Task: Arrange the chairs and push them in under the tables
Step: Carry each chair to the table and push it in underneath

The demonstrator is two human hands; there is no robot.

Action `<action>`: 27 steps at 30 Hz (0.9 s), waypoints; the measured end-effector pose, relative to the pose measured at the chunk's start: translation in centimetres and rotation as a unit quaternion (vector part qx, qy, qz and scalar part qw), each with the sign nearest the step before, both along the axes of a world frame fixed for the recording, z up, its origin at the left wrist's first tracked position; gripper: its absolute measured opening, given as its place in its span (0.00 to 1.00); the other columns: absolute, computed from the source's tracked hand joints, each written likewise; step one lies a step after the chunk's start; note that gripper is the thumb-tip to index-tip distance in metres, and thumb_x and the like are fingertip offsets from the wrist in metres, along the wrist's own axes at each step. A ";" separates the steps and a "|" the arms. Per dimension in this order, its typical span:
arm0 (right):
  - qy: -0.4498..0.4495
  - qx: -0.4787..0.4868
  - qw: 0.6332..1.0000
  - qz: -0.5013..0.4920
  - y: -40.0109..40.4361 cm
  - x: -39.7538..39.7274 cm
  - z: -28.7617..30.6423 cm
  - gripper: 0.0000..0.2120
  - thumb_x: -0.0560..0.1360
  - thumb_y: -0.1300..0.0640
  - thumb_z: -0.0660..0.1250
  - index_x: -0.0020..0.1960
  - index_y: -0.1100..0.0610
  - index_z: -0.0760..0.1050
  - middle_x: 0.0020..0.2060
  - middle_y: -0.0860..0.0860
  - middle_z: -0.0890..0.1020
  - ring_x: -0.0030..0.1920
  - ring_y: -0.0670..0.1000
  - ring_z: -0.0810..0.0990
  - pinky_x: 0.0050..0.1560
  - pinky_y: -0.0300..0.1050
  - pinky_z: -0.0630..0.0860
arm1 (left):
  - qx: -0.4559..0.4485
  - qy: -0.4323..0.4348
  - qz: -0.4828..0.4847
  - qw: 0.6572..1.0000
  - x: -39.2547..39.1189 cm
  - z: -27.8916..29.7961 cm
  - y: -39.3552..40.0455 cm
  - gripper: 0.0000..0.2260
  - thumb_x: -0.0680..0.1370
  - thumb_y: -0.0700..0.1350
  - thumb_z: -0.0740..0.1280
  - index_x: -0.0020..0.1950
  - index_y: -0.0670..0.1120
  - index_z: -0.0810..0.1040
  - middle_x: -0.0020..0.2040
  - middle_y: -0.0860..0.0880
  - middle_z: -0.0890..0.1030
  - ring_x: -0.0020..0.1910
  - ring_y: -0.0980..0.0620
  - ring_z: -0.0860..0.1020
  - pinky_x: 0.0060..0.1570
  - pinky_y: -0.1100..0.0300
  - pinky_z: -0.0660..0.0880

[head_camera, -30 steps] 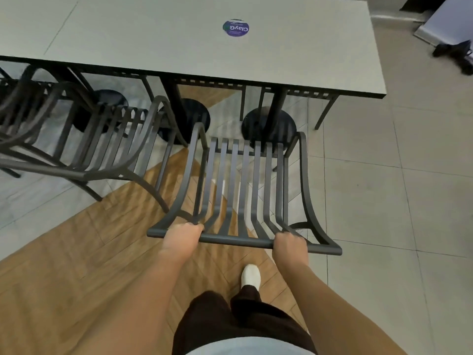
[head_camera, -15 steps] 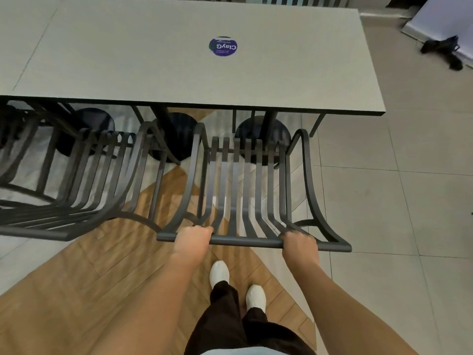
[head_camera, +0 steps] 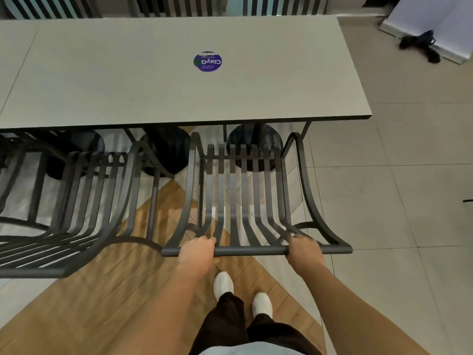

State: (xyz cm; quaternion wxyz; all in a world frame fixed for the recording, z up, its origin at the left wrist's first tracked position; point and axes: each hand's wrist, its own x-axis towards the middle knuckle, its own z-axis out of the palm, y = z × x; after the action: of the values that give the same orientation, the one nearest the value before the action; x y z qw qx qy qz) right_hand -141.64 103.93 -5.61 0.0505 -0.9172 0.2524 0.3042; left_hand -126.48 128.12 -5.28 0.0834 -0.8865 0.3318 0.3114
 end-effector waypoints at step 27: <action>-0.153 0.080 0.971 -0.164 -23.3 -7.6 6.6 0.21 0.83 0.40 0.56 0.61 0.53 0.79 0.53 0.51 0.83 0.51 0.54 0.80 0.51 0.51 0.79 | -0.124 0.053 -0.070 0.988 -3.4 7.7 -29.8 0.18 0.85 0.58 0.58 0.65 0.49 0.78 0.54 0.48 0.83 0.50 0.49 0.81 0.53 0.50 0.80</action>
State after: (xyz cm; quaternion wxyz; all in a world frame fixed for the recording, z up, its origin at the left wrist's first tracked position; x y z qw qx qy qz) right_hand -149.28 80.63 0.99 0.2110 -0.8917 0.3639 0.1670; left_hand -129.89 98.29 2.41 -0.0239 -0.8467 0.4331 0.3081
